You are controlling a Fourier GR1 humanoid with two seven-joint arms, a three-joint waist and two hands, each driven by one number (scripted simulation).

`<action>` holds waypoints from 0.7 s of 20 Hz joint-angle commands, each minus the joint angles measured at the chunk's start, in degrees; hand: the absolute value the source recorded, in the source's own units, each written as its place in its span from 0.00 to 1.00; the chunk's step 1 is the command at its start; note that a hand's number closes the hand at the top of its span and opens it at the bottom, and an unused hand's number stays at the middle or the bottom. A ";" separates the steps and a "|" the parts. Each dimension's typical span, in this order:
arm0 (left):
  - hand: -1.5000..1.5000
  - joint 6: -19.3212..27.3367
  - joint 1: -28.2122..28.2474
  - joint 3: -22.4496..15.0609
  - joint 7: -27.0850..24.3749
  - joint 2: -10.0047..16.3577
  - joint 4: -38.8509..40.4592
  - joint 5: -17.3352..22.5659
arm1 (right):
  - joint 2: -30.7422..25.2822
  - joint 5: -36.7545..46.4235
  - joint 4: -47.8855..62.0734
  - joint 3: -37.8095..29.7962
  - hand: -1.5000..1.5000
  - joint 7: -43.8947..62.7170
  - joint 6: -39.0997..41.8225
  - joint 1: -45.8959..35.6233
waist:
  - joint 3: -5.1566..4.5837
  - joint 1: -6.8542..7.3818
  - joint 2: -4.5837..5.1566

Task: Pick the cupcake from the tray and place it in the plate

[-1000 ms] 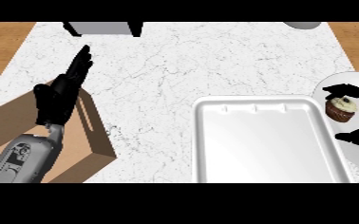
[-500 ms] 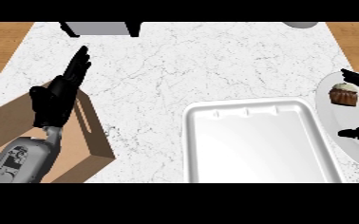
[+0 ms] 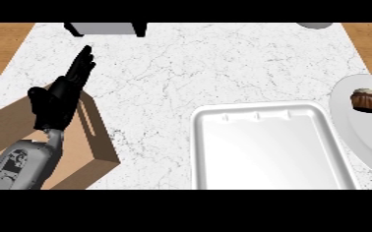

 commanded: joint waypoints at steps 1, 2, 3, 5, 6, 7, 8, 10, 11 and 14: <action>0.50 1.01 1.05 -1.15 -1.88 -2.61 2.59 -1.38 | -4.09 -2.08 4.49 -2.70 0.00 -4.72 8.30 0.56 | -0.50 0.39 0.98; 0.50 0.56 -0.35 -0.61 -2.42 -2.46 5.04 -1.25 | -4.33 -1.92 4.49 -2.33 0.00 -4.58 9.50 1.03 | -0.49 -0.13 1.20; 0.50 1.32 -1.18 -1.14 -0.22 -3.41 3.85 -0.67 | -4.67 -1.71 4.38 -2.12 0.00 -5.64 9.99 2.12 | -0.43 -0.29 1.07; 0.50 1.52 0.29 -1.93 -0.15 -2.72 2.36 -0.98 | -5.22 -1.79 4.33 -2.11 0.00 -6.07 10.57 2.85 | -0.31 0.17 1.07; 0.50 1.48 -0.71 -1.02 -0.64 -2.51 2.87 -0.37 | -7.68 -2.20 3.94 -2.38 0.00 -5.26 12.80 2.52 | -0.29 -0.30 1.16; 0.50 1.44 0.44 -1.54 -1.03 -2.45 2.03 -0.45 | -7.22 -1.64 3.93 -1.86 0.00 -5.08 11.84 2.62 | -0.33 0.44 1.05; 0.50 1.56 -0.59 -1.93 -0.05 -2.46 1.27 -0.40 | -6.53 -2.09 3.85 -2.19 0.00 -5.96 11.50 3.29 | -0.16 0.15 1.13; 0.50 2.07 0.10 -2.10 -1.10 -2.24 2.18 -1.00 | -6.52 -2.40 3.97 -2.49 0.00 -4.84 10.18 2.59 | -0.18 0.71 1.33; 0.50 1.18 0.46 -1.24 -1.61 -1.33 1.77 0.01 | -8.14 -2.00 3.84 -2.02 0.00 -4.35 11.66 3.16 | -0.19 0.84 1.28; 0.50 1.92 0.43 -2.35 -0.59 -1.83 1.30 -0.41 | -7.73 -3.15 4.25 -2.83 0.00 -4.12 12.24 3.53 | -0.12 0.69 1.20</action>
